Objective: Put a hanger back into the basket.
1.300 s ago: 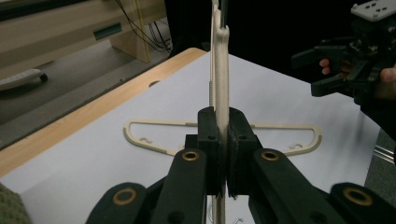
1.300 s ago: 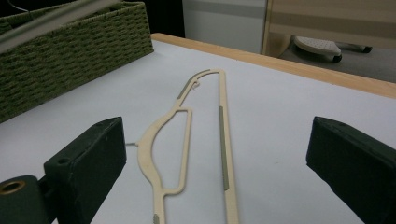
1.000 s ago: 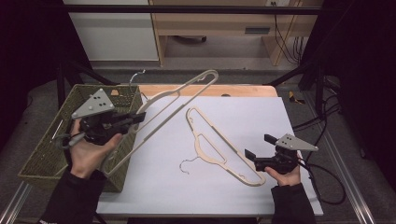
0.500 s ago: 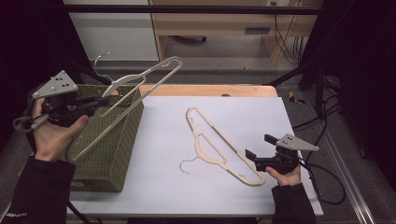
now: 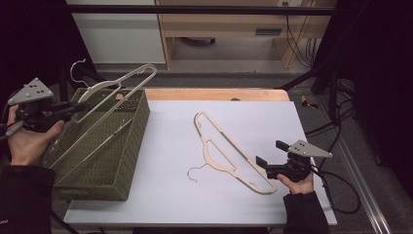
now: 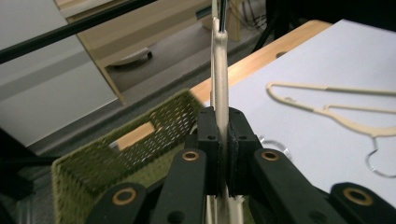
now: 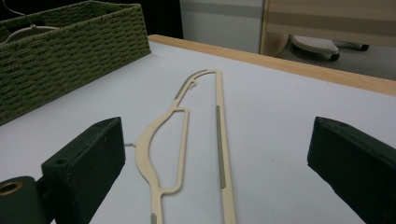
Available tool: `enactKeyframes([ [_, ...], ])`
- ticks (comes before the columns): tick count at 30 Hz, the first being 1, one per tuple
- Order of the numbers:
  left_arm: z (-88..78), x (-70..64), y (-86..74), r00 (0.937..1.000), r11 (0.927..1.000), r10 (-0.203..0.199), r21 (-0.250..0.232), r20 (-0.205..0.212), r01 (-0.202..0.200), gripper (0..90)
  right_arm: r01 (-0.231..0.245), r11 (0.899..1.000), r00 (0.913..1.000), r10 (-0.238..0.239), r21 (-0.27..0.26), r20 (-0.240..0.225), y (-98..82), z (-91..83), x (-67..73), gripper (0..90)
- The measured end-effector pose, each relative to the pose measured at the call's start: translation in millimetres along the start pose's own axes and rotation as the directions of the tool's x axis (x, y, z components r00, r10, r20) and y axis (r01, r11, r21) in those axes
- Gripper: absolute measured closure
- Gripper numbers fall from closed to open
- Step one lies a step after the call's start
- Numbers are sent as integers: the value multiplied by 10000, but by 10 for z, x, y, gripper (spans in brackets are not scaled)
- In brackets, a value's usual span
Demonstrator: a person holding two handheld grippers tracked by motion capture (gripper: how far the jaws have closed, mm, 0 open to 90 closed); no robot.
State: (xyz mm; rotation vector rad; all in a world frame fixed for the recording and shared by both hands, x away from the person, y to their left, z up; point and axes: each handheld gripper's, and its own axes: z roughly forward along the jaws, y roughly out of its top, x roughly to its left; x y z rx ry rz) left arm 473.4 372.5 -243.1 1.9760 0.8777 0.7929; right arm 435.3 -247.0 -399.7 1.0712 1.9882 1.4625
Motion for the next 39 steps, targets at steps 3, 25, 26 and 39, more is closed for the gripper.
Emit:
enactKeyframes([
  [3, 3, 95, -115, 9997, 10000, -65, 32, -217, 65, 859, -3, 10000, 10000, 3, 3, 1, 0, 0, 0, 47],
  [25, 106, 307, -570, 9971, 9922, -110, 1234, -748, 202, 859, 8, 10000, 10000, -8, 71, -31, -4, 8, 2, 46],
  [26, 122, 303, -573, 9969, 9914, -102, 1294, -780, 202, 858, -2, 10000, 10000, 2, 64, -19, -4, 7, 2, 46],
  [39, 300, 269, -636, 9960, 9872, 197, 1592, -877, -55, 859, -2, 10000, 10000, 2, 68, -29, -6, 14, 4, 46],
])
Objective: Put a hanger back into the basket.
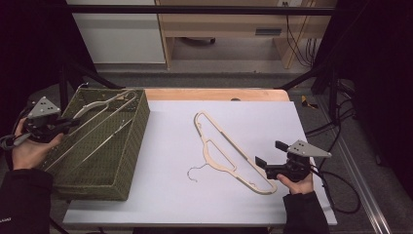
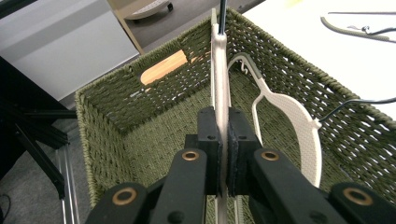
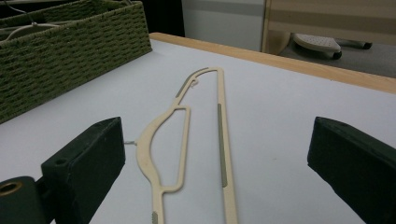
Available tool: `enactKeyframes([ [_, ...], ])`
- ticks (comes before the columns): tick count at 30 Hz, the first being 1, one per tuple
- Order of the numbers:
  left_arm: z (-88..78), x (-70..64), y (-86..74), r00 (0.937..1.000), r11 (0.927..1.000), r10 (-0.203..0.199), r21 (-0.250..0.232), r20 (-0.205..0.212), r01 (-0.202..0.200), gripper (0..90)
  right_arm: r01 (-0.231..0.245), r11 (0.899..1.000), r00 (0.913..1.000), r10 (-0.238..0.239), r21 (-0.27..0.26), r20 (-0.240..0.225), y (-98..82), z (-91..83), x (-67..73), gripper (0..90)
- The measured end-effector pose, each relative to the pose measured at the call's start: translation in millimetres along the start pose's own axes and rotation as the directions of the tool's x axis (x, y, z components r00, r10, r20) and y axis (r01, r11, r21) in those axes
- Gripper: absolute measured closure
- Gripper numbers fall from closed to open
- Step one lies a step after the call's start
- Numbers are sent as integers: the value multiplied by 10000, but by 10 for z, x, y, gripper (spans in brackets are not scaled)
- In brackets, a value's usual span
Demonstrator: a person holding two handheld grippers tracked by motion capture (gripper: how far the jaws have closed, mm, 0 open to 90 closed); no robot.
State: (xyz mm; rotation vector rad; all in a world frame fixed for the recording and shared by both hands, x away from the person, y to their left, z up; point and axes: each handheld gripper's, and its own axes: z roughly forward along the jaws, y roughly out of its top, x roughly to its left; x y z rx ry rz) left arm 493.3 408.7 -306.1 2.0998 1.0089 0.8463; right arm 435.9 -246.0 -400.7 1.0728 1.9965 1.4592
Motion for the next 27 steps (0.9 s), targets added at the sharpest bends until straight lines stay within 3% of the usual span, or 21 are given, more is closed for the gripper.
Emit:
enactKeyframes([
  [5, 21, 18, -80, 9999, 9998, 120, 153, -72, -119, 859, 18, 10000, 10000, -18, 10, -18, -2, 7, 1, 46],
  [8, 60, 56, -187, 10000, 9994, -71, 328, -29, 72, 858, 0, 10000, 10000, 0, 5, -21, -2, 9, 2, 46],
  [15, 302, -26, -353, 9996, 9964, -264, 805, 13, 262, 859, 39, 10000, 10000, -39, 60, -16, -8, 17, 3, 46],
  [18, 403, -66, -461, 9984, 9951, -554, 822, 75, 546, 858, 22, 10000, 10000, -22, 45, -30, -7, 10, 3, 47],
  [21, 411, -57, -555, 9970, 9939, -768, 808, 104, 757, 857, 33, 10000, 10000, -33, 31, -23, -8, 12, 1, 47],
  [27, 440, -67, -660, 9974, 9918, -700, 1086, 163, 678, 835, 86, 9999, 9999, -86, 71, -65, -14, 28, 6, 48],
])
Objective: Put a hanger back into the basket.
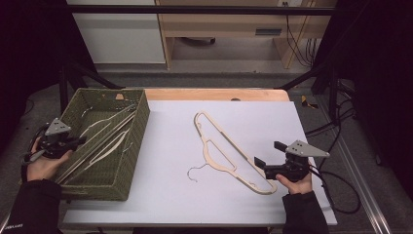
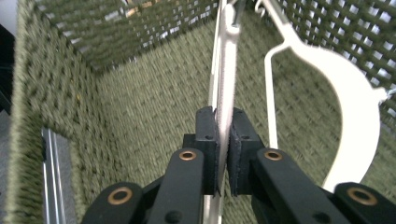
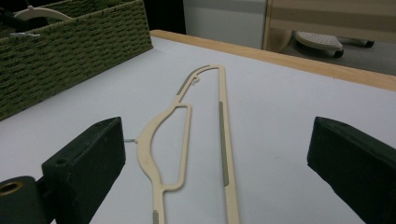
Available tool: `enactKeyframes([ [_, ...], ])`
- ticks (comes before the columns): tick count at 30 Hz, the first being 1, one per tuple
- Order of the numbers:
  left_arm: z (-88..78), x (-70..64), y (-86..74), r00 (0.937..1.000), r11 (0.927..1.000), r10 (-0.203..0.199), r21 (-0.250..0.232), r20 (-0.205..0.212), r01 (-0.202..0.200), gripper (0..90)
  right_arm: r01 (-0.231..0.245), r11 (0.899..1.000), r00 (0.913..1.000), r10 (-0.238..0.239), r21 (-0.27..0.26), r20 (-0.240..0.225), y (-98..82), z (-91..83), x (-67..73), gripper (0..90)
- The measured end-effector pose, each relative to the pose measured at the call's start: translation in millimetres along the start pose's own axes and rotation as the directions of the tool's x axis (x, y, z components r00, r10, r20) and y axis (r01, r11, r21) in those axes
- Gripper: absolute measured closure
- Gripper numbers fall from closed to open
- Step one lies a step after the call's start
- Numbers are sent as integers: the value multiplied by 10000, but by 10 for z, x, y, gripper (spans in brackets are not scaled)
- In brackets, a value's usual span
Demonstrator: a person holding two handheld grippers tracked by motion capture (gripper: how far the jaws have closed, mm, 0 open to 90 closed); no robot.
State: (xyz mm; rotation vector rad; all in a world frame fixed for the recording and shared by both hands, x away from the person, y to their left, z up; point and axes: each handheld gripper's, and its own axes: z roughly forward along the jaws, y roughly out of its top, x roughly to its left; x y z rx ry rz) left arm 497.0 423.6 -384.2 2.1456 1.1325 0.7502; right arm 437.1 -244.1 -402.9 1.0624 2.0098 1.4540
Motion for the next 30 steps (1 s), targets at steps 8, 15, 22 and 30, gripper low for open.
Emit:
enactKeyframes([
  [8, -13, -61, 41, 9986, 9991, 47, 427, 525, -69, 781, -37, 10000, 10000, 37, -3, 4, 4, -11, 1, 49],
  [15, -115, -118, 83, 9943, 9997, -134, 227, 1053, 111, 694, -31, 10000, 10000, 31, 23, 6, 2, -6, 4, 49],
  [22, -172, -200, 158, 9943, 10000, 20, 34, 1064, -24, 638, -57, 10000, 10000, 57, -14, -11, 8, -10, 9, 49],
  [30, -289, -327, 291, 9951, 9893, -373, -1369, 921, 497, 526, -55, 10000, 10000, 55, -29, 18, 9, -16, 9, 50],
])
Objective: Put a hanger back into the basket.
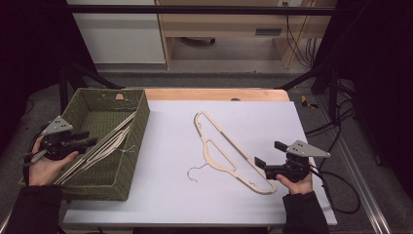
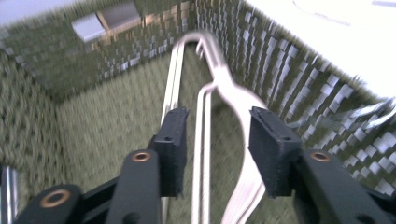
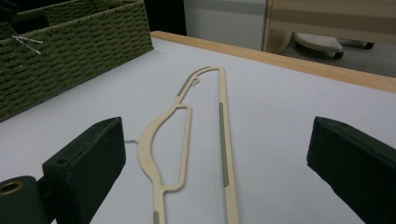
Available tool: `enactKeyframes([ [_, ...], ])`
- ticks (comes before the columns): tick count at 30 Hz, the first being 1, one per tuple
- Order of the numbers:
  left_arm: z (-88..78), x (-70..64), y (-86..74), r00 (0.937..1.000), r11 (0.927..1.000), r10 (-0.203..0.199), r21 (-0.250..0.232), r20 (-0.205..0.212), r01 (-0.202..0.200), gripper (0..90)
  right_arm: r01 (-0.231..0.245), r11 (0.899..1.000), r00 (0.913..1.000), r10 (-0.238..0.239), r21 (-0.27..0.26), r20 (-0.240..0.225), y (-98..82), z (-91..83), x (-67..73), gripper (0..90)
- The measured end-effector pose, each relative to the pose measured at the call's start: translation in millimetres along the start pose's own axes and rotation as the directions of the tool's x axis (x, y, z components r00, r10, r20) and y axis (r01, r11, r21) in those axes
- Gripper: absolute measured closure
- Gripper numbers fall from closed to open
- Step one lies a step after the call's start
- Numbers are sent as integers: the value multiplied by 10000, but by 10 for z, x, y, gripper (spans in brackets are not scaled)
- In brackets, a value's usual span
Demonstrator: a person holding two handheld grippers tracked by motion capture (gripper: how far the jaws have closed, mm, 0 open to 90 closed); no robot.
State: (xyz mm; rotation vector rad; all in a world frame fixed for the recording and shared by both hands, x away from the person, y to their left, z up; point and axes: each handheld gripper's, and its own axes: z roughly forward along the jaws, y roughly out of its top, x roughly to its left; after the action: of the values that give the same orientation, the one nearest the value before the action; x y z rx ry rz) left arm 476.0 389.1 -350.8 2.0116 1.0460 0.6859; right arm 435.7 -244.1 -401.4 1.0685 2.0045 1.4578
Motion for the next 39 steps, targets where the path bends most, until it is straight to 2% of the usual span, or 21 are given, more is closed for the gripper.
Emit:
enactKeyframes([
  [2, -36, -51, 50, 9999, 9986, -165, -507, -23, 164, 481, 17, 10000, 10000, -17, 10, -32, 2, 0, 2, 50],
  [5, -70, -145, 130, 9991, 9924, -431, -1154, 46, 433, 411, 87, 10000, 9999, -87, -12, -53, 5, 2, 6, 51],
  [10, -76, -354, 264, 9971, 9783, -534, -1972, 537, 630, 299, 47, 10000, 9999, -48, -58, -91, 11, 3, 20, 53],
  [14, -43, -578, 369, 9981, 9730, -211, -2284, 582, 339, 182, 121, 9999, 9998, -122, -59, -141, 14, 8, 29, 54],
  [19, 5, -837, 462, 9950, 9618, -207, -2696, 977, 465, 117, 134, 9999, 9997, -135, -61, -225, 20, 16, 44, 61],
  [21, 35, -943, 483, 9923, 9560, -277, -2870, 1205, 616, 105, 185, 9998, 9995, -186, -53, -263, 21, 28, 53, 64],
  [24, 85, -1090, 496, 9884, 9512, -166, -3023, 1507, 621, 96, 239, 9997, 9991, -239, -15, -347, 22, 43, 66, 67],
  [28, 183, -1280, 495, 9819, 9483, -84, -3099, 1893, 679, 92, 188, 9998, 9991, -186, 51, -379, 22, 66, 82, 71],
  [33, 326, -1508, 486, 9740, 9550, 161, -2921, 2262, 521, 92, 237, 9997, 9986, -232, 93, -471, 18, 93, 103, 75],
  [35, 368, -1595, 486, 9711, 9535, 252, -2975, 2372, 479, 93, 239, 9996, 9984, -233, 125, -511, 17, 96, 104, 74],
  [39, 474, -1736, 479, 9664, 9562, 351, -2898, 2547, 416, 94, 253, 9996, 9983, -247, 108, -532, 13, 102, 104, 69],
])
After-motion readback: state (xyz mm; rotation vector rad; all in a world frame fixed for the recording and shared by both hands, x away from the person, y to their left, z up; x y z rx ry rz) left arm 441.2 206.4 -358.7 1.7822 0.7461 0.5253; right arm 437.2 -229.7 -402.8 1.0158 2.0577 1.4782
